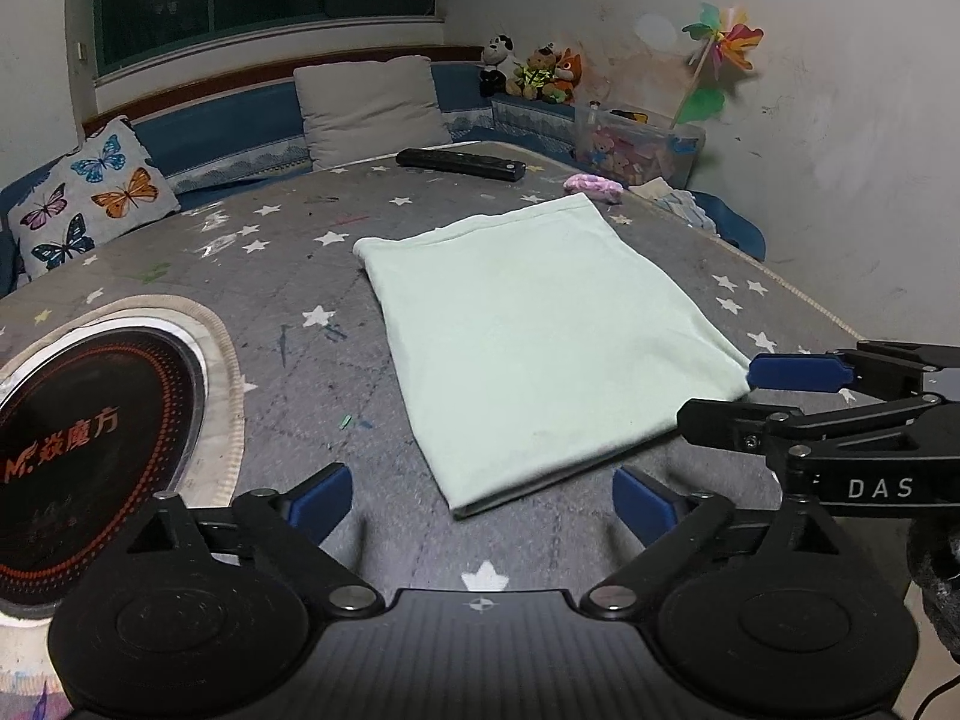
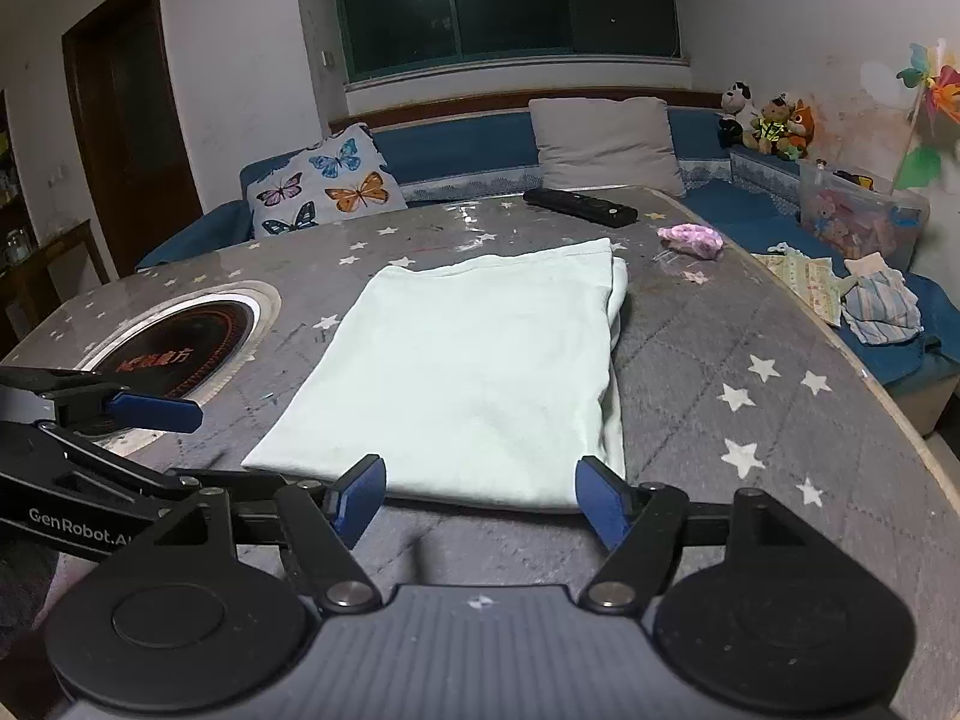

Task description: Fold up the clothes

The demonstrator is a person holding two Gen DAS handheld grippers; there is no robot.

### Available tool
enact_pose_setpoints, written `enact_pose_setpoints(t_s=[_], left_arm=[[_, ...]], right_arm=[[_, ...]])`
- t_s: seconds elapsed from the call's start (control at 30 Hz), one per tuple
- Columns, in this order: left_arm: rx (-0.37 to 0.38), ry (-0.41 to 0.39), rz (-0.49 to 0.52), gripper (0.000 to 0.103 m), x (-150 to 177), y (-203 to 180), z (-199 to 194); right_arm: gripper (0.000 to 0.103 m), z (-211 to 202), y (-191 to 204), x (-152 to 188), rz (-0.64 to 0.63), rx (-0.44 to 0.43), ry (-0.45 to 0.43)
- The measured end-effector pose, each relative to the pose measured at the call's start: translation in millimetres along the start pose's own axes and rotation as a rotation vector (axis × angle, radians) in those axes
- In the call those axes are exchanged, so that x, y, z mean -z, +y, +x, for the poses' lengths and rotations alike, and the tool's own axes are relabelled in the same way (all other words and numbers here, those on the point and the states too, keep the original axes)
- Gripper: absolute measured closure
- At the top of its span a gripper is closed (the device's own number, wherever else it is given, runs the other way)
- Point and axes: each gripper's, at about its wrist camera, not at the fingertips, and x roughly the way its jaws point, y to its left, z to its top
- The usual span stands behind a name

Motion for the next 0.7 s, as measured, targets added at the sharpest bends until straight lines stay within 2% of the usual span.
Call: enact_pose_setpoints(t_s=[0.2,0.27,0.7], left_arm=[[0.002,-0.013,0.006,0.000,5.6,-2.0,-7.8],[0.001,-0.016,0.009,0.000,7.5,-2.3,-9.9],[-0.001,-0.035,0.006,0.000,21.7,-2.6,-23.7]], right_arm=[[0.025,-8.1,4.8,4.1,0.002,0.017,-0.010],[0.019,-10.8,6.5,5.5,0.002,0.023,-0.013],[0.014,-27.0,11.5,15.4,0.026,0.060,-0.036]])
